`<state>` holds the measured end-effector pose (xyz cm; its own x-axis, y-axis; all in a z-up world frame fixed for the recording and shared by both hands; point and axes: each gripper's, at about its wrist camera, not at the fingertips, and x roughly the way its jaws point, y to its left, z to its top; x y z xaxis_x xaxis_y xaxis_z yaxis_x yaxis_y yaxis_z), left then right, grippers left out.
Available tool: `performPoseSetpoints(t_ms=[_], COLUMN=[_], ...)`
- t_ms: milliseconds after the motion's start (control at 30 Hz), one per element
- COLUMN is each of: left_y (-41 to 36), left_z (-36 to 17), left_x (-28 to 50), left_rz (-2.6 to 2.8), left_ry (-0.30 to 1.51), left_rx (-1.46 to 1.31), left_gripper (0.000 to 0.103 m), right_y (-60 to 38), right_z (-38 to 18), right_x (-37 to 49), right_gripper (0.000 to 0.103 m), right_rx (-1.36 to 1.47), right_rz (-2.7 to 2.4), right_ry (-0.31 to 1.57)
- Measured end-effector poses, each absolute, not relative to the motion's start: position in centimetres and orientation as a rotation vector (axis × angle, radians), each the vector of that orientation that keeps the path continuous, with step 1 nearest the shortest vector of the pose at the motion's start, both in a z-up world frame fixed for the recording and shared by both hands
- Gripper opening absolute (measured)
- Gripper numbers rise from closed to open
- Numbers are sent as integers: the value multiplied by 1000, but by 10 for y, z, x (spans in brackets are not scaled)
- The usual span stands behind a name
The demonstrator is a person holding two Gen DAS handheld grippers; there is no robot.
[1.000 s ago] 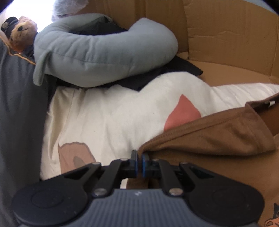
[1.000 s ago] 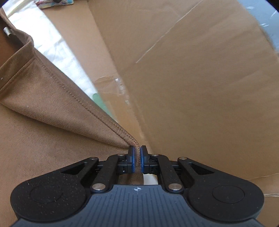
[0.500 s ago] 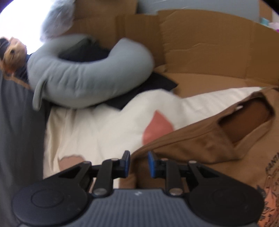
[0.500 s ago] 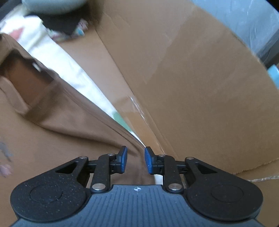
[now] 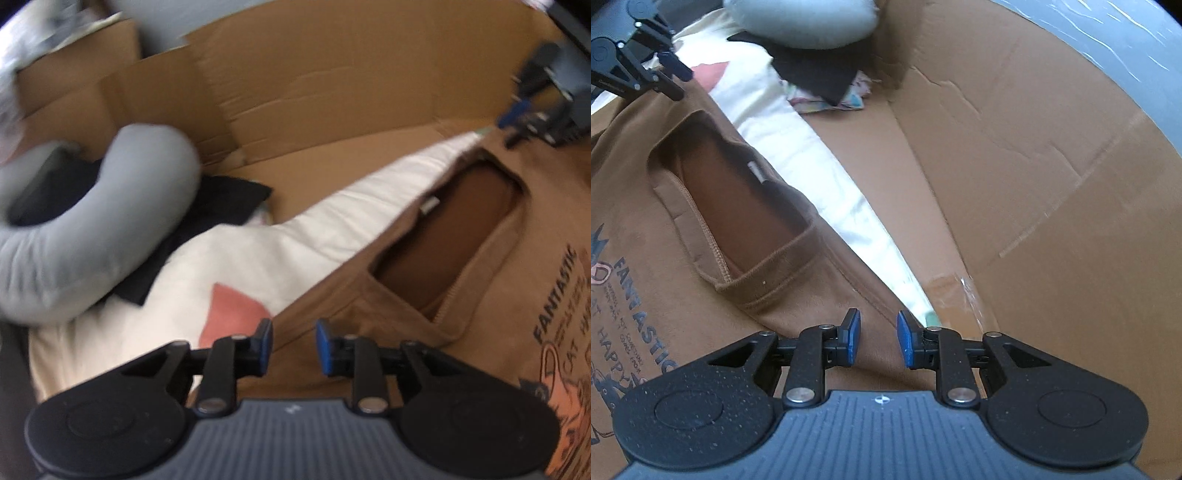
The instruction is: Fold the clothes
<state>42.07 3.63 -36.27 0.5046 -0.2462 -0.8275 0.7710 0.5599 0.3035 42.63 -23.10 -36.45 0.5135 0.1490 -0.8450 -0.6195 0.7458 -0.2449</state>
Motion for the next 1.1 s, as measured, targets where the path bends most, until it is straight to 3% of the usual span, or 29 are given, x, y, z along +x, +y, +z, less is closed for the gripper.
performPoseSetpoints(t_ms=[167, 367, 533, 833, 867, 900, 967, 1100], left_y=[22, 5, 0, -1, -1, 0, 3, 9], left_z=[-368, -379, -394, -409, -409, -408, -403, -389], left_x=[416, 408, 409, 421, 422, 424, 424, 425], left_rz=[-776, -863, -900, -931, -930, -929, -932, -924], left_ry=[791, 769, 768, 819, 824, 825, 816, 781], left_rx=[847, 971, 1055, 1053, 1039, 1030, 1014, 976], left_gripper=[43, 44, 42, 17, 8, 8, 6, 5], right_y=[-229, -217, -207, -208, -209, -210, -208, -206], right_z=[-367, -371, -384, -401, -400, -400, -399, -392], right_x=[437, 440, 447, 461, 461, 462, 459, 457], right_gripper=[29, 40, 42, 41, 35, 29, 6, 0], right_rx=[-558, -583, -639, -619, -607, -597, -614, -633], right_rz=[548, 646, 675, 734, 740, 749, 767, 758], right_ry=[931, 932, 953, 984, 989, 993, 982, 966])
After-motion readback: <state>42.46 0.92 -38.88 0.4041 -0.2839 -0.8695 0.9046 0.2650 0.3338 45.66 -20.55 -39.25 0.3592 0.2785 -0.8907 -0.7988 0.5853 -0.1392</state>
